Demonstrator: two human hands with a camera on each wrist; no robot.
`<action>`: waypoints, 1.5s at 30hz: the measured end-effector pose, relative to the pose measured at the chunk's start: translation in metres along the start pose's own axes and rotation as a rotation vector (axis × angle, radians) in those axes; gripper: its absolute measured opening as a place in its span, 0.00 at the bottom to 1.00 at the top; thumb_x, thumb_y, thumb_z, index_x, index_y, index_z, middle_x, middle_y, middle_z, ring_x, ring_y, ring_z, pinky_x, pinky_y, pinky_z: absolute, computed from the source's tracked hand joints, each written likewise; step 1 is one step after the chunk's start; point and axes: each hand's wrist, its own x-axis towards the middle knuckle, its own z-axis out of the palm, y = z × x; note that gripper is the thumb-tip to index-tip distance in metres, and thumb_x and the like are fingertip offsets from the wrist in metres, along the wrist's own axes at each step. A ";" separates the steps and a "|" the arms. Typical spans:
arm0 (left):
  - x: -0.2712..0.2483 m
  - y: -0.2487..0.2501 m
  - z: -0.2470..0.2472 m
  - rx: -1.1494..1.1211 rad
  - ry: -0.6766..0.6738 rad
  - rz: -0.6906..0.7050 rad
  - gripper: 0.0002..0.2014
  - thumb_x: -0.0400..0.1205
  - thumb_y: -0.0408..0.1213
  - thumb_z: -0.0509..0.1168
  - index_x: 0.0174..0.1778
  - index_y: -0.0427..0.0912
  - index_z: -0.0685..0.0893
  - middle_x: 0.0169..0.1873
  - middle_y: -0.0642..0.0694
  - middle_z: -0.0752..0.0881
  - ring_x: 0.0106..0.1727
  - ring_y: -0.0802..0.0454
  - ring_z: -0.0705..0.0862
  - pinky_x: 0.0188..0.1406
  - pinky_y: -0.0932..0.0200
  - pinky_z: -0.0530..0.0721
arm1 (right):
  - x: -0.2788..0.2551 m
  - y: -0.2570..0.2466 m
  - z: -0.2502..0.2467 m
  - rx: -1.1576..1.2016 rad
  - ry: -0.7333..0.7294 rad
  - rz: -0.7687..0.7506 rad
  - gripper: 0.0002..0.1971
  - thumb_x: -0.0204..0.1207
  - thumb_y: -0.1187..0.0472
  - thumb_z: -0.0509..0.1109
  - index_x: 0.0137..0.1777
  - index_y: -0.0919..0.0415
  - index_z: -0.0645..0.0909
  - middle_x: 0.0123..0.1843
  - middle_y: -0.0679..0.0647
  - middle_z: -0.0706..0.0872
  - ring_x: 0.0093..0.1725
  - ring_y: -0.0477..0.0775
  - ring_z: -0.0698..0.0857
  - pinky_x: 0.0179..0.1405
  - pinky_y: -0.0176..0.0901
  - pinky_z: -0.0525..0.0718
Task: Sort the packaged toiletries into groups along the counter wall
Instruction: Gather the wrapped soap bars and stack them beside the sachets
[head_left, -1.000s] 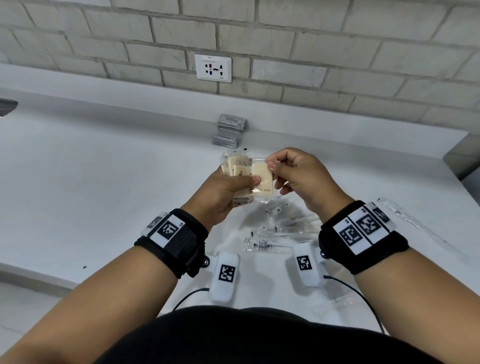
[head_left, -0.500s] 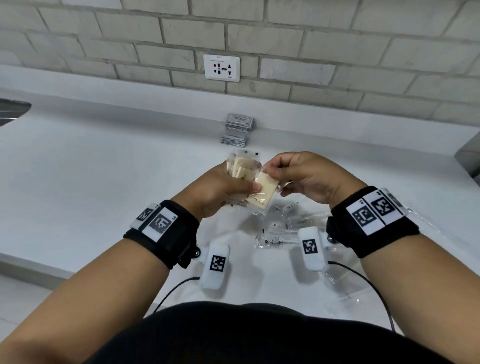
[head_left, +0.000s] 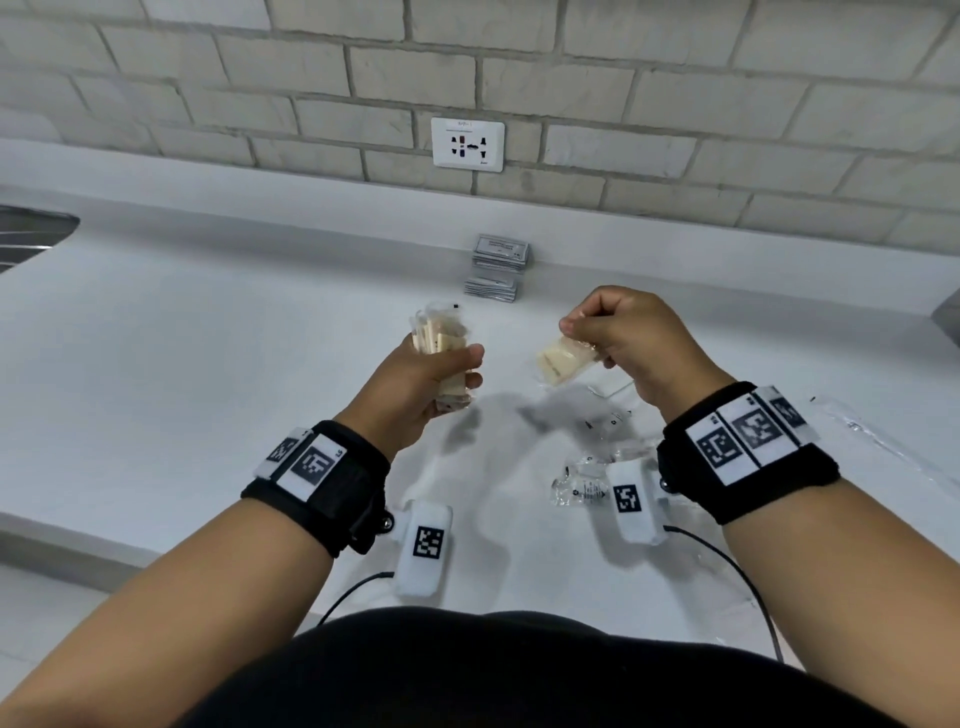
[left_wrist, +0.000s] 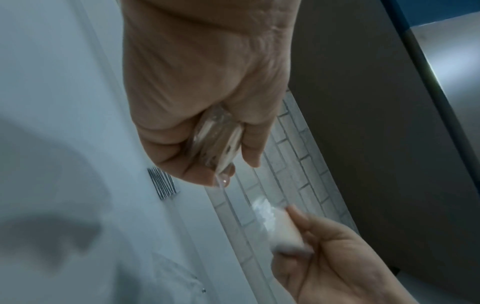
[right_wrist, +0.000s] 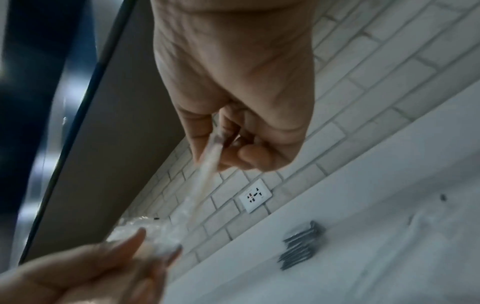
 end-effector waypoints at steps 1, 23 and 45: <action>-0.001 -0.001 0.001 -0.015 -0.027 -0.007 0.13 0.78 0.33 0.71 0.55 0.47 0.76 0.38 0.50 0.84 0.38 0.52 0.85 0.32 0.61 0.81 | 0.000 0.001 0.005 0.056 0.020 0.013 0.09 0.73 0.67 0.75 0.34 0.59 0.79 0.28 0.51 0.82 0.22 0.44 0.76 0.23 0.36 0.72; 0.010 0.007 -0.006 -0.197 0.081 -0.037 0.03 0.82 0.39 0.66 0.46 0.50 0.79 0.36 0.49 0.83 0.32 0.54 0.83 0.31 0.60 0.79 | 0.000 -0.006 0.022 -0.141 -0.241 0.024 0.08 0.79 0.69 0.67 0.38 0.62 0.79 0.29 0.52 0.83 0.26 0.47 0.79 0.29 0.39 0.76; 0.009 -0.008 -0.001 -0.091 0.051 -0.019 0.06 0.78 0.26 0.68 0.48 0.39 0.83 0.40 0.37 0.83 0.36 0.45 0.83 0.28 0.61 0.82 | 0.013 0.019 0.046 0.211 -0.269 0.052 0.08 0.78 0.72 0.68 0.45 0.58 0.78 0.32 0.56 0.80 0.29 0.52 0.78 0.28 0.46 0.81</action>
